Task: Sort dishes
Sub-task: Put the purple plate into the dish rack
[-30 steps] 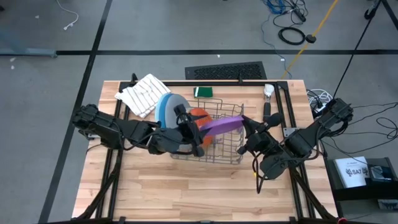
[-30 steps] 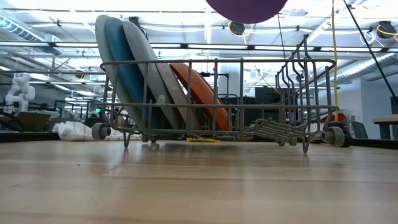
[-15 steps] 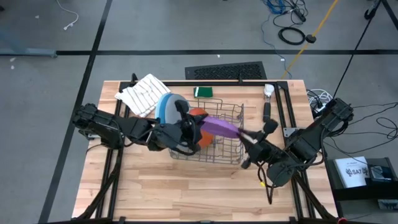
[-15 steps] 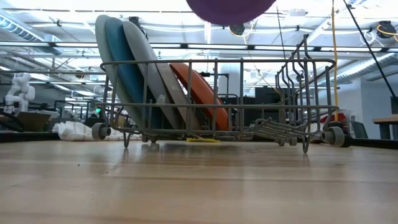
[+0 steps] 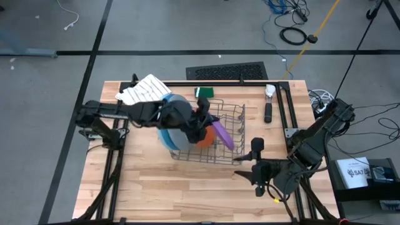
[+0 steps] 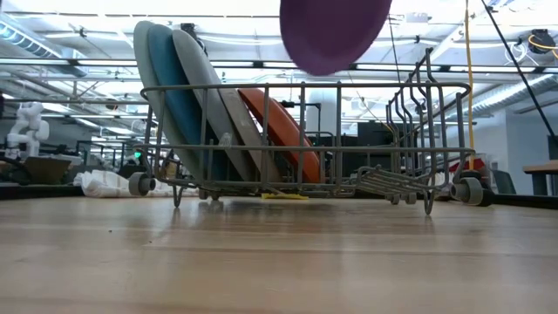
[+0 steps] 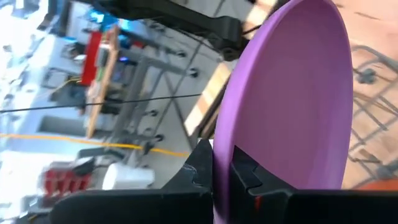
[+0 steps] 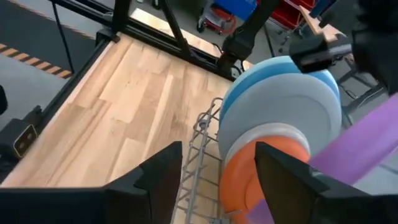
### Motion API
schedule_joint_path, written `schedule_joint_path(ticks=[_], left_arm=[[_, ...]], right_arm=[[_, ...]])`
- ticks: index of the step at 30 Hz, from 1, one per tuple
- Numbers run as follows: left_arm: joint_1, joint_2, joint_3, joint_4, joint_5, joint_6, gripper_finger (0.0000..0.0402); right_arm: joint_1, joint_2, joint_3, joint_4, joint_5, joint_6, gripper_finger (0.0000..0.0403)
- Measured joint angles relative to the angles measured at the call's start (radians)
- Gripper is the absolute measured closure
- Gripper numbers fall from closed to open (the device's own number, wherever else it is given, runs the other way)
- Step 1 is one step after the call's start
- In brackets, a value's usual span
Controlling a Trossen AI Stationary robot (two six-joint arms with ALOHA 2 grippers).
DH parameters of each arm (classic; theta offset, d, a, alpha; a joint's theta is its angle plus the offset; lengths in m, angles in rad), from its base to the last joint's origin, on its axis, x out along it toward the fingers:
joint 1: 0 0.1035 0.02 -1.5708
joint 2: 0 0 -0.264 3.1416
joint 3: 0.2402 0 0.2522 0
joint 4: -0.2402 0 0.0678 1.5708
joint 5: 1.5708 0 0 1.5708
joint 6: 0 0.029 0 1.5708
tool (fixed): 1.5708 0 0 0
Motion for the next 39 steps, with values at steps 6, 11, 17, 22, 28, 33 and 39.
schedule_joint_path(ticks=[6, 11, 17, 22, 28, 33, 39], left_arm=[[0.099, 0.009, 0.0, -0.056, 0.144, 0.011, 0.0397], [0.158, 0.01, -0.002, -0.063, 0.224, 0.023, 0.0397], [0.172, 0.01, -0.003, -0.074, 0.225, 0.029, 0.0397], [0.176, 0.01, -0.003, -0.116, 0.229, 0.029, 0.0397], [0.188, 0.01, -0.003, -0.131, 0.26, 0.05, 0.0397], [0.186, 0.01, -0.004, -0.044, 0.311, 0.056, 0.0397], [0.19, 0.011, -0.004, 0.02, 0.339, 0.051, 0.0397]], right_arm=[[-0.031, 0.0, 0.0, -0.001, 0.11, 0.019, 0.0218], [-0.124, 0.006, 0.0, -0.001, 0.236, 0.115, 0.0235], [-0.229, 0.069, 0.0, -0.036, 0.276, 0.139, 0.031], [-0.233, 0.086, -0.001, 0.017, 0.361, 0.042, 0.0394], [-0.173, 0.053, -0.001, 0.076, 0.462, -0.023, 0.0402], [-0.242, 0.063, -0.001, -0.085, 0.466, 0.169, 0.0402], [-0.318, 0.101, -0.001, -0.215, 0.407, 0.319, 0.0403]])
